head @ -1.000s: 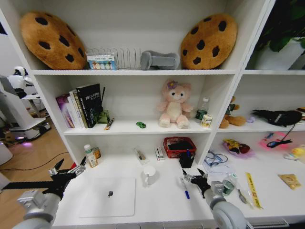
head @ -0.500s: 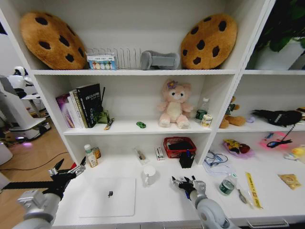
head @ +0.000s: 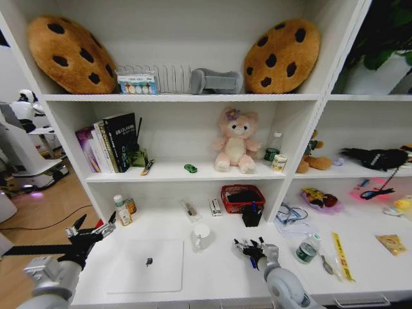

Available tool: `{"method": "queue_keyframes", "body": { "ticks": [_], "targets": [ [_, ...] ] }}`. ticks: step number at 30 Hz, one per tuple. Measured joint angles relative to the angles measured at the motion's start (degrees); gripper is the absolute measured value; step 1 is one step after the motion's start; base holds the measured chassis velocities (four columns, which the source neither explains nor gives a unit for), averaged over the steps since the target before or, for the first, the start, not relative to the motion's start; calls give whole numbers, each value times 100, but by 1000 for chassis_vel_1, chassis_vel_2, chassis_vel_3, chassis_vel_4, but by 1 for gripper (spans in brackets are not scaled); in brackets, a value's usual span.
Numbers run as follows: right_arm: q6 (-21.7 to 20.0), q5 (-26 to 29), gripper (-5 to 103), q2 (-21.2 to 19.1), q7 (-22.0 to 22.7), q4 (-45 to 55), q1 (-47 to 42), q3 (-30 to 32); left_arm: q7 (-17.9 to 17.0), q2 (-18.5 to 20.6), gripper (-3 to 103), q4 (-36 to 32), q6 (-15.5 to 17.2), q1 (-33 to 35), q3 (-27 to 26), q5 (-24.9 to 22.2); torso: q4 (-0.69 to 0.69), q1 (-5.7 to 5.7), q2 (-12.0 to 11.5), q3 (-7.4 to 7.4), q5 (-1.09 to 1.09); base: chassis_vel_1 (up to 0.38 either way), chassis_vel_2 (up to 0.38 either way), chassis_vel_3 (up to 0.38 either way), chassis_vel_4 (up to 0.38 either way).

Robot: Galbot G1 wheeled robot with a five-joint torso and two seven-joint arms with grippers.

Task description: Organize the objects on the table.

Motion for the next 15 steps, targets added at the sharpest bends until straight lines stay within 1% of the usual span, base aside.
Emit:
{"method": "queue_keyframes", "body": {
  "ticks": [5,7,10,11,14,15],
  "targets": [
    [15,17,77,-11,-34,-92,69,-12,0,0,100,0,0,0,0,0,0,-1,0,0,-1,0,0,0,0],
    [18,18,77,-13,-36,-99,69,-16,0,0,100,0,0,0,0,0,0,-1,0,0,-1,0,0,0,0],
    [33,12,61,-12,-48,-128,53,-18,0,0,100,0,0,0,0,0,0,-1,1,-1,-2,0,0,0,0],
    [33,12,61,-12,-48,-128,53,-18,0,0,100,0,0,0,0,0,0,-1,1,-1,-2,0,0,0,0],
    [49,11,44,-14,-72,-147,42,-2,0,0,100,0,0,0,0,0,0,-1,1,-1,-1,0,0,0,0],
    [55,11,44,-19,-91,-147,31,13,0,0,100,0,0,0,0,0,0,-1,0,-1,0,0,0,0,0]
  ]
}}
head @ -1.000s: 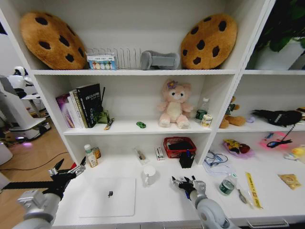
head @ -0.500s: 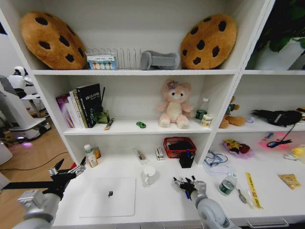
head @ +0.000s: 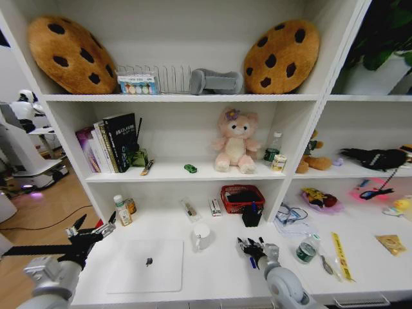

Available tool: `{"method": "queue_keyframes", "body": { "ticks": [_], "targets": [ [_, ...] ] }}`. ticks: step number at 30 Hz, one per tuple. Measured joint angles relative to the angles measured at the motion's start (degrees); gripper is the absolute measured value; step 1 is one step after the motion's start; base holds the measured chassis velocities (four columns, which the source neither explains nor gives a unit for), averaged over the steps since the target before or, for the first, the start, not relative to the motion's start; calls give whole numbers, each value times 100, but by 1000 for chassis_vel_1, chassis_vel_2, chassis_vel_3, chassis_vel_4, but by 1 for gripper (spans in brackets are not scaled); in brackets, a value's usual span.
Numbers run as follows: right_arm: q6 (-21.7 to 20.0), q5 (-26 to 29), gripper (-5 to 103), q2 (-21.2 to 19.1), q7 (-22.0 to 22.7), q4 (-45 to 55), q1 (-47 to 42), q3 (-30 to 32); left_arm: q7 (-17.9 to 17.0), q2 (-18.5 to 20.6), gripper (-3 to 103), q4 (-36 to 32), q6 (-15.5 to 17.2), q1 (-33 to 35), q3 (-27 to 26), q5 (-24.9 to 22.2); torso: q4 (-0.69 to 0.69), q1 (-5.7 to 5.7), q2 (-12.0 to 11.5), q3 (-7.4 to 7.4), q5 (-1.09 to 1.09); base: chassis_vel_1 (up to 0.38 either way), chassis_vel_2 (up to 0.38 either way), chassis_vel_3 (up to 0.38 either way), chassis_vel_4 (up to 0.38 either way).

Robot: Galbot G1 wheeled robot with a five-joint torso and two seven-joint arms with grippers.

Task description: Organize the objects on the table.

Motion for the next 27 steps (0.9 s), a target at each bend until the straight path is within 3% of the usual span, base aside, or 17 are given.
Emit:
{"method": "queue_keyframes", "body": {
  "ticks": [4,6,15,17,19,20,22,23,27],
  "targets": [
    [7,1,33,-5,-30,17,-49,53,0,0,100,0,0,0,0,0,0,0,0,0,1,0,0,0,0],
    [40,-2,17,-11,-80,30,-125,135,0,0,100,0,0,0,0,0,0,0,0,1,1,0,0,0,0],
    [278,-353,13,-11,-471,161,-190,463,0,0,100,0,0,0,0,0,0,0,-1,1,2,0,0,0,0],
    [462,-422,13,-22,-612,211,-176,537,0,0,100,0,0,0,0,0,0,0,-1,1,1,0,0,0,0],
    [923,-641,13,-51,-922,254,-65,662,0,0,100,0,0,0,0,0,-1,0,-1,1,1,0,0,0,0],
    [923,-641,13,-51,-922,254,-65,662,0,0,100,0,0,0,0,0,-1,0,-1,1,1,0,0,0,0],
    [1551,-1106,13,-105,-1234,108,224,746,0,0,100,0,0,0,0,0,1,0,-1,1,-1,0,0,0,0],
    [1551,-1106,13,-105,-1234,108,224,746,0,0,100,0,0,0,0,0,1,0,-1,1,-1,0,0,0,0],
    [2278,-1331,13,-153,-1425,-333,771,748,0,0,100,0,0,0,0,0,3,1,-1,1,0,0,0,0,0]
  ]
}}
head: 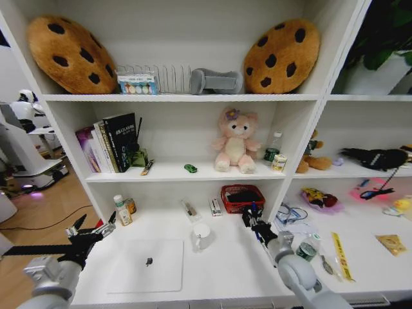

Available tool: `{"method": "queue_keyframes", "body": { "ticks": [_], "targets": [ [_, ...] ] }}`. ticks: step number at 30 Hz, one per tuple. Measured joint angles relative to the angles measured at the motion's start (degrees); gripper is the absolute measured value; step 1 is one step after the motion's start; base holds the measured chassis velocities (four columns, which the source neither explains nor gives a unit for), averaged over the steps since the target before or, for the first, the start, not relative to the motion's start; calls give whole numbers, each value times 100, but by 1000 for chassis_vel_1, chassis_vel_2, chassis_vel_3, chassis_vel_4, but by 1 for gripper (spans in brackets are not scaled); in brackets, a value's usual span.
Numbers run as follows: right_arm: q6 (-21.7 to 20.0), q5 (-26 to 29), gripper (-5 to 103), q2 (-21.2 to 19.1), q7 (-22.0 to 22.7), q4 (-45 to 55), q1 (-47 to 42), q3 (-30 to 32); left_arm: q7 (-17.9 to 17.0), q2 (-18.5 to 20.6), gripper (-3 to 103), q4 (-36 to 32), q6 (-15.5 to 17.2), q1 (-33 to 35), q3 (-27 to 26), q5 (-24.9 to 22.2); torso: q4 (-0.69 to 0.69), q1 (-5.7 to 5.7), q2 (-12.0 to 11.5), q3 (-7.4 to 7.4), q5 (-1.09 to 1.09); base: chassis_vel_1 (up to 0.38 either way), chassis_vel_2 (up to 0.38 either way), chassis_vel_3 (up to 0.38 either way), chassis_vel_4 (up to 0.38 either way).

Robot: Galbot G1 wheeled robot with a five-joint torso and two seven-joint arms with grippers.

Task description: Organize the objects on the table.

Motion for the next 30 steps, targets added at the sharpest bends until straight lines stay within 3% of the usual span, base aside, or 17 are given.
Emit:
{"method": "queue_keyframes", "body": {
  "ticks": [6,30],
  "targets": [
    [811,20,13,133,-12,-601,435,125,0,0,100,0,0,0,0,0,-2,1,0,0,3,0,0,0,0],
    [1708,-235,13,491,229,-2345,1706,-785,0,0,100,0,0,0,0,0,-3,1,0,0,0,0,0,0,0]
  ]
}}
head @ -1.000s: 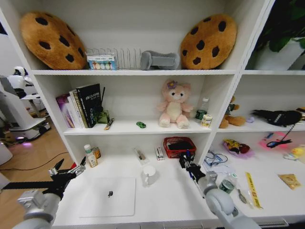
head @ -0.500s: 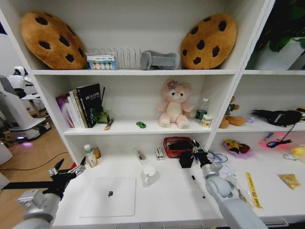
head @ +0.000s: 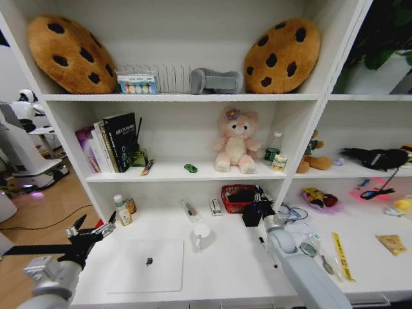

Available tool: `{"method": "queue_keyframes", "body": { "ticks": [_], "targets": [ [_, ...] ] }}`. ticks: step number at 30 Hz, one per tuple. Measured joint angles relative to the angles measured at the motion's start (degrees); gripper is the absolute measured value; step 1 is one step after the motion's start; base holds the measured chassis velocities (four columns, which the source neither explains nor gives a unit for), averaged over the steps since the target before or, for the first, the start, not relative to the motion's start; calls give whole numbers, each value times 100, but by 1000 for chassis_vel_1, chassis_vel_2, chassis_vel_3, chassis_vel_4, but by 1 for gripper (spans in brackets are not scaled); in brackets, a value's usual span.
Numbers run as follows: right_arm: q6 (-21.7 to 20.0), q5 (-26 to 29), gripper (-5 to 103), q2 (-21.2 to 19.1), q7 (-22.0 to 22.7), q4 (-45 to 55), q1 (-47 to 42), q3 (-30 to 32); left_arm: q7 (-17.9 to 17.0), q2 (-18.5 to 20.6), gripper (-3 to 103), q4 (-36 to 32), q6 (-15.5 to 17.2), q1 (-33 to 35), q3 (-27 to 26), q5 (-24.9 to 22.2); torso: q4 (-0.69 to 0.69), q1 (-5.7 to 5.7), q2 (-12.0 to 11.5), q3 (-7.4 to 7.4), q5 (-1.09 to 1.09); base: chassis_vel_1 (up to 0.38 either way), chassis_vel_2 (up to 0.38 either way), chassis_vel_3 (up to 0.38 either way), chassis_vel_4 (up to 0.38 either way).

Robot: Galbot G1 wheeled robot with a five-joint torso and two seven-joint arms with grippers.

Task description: Organize the objects on the table.

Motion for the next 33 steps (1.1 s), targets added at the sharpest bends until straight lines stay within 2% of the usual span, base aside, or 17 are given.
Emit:
{"method": "queue_keyframes", "body": {
  "ticks": [6,7,10,11,12,13,16,17,19,22,25,26,27,29,33],
  "targets": [
    [131,-117,13,85,-1,-152,22,-62,0,0,100,0,0,0,0,0,0,0,0,0,1,0,0,0,0],
    [131,-93,9,105,-5,-174,10,-61,0,0,100,0,0,0,0,0,0,0,0,0,0,0,0,0,0],
    [133,-81,13,118,-6,-189,0,-61,0,0,100,0,0,0,0,0,0,0,1,0,0,0,0,0,0],
    [133,-62,23,131,-43,-203,-33,-26,0,0,100,0,0,0,0,0,1,0,1,0,2,0,0,0,0],
    [40,5,28,109,-139,-153,-83,35,0,0,100,0,0,0,0,0,0,0,1,0,0,0,0,0,0],
    [40,5,28,109,-139,-153,-83,35,0,0,100,0,0,0,0,0,0,0,1,0,0,0,0,0,0],
    [-114,144,44,59,-232,-42,-145,103,0,0,100,0,0,0,0,0,-1,-1,1,0,1,0,0,0,0],
    [-114,144,44,59,-232,-42,-145,103,0,0,100,0,0,0,0,0,-1,-1,1,0,1,0,0,0,0],
    [-135,172,55,27,-250,-7,-148,108,0,0,100,0,0,0,0,0,0,-1,1,0,2,0,0,0,0],
    [-165,223,61,-27,-297,100,-183,133,0,0,100,0,0,0,0,0,1,-1,1,0,2,0,0,0,0],
    [-488,623,77,-273,-558,906,-545,275,0,0,100,0,0,0,0,0,-1,-1,1,0,-2,0,0,0,0],
    [-488,623,77,-273,-558,906,-545,275,0,0,100,0,0,0,0,0,-1,-1,1,0,-2,0,0,0,0],
    [-573,680,83,-302,-557,1155,-652,285,0,0,100,0,0,0,0,0,-1,-1,1,-1,-1,0,0,0,0],
    [-661,502,93,-333,-468,1694,-940,261,1,0,100,0,0,0,0,0,-1,-1,1,-1,2,0,0,0,0],
    [-780,350,99,-407,-355,2117,-1214,241,0,0,100,0,0,0,0,0,1,-1,1,-1,0,0,0,0,0]
  ]
}}
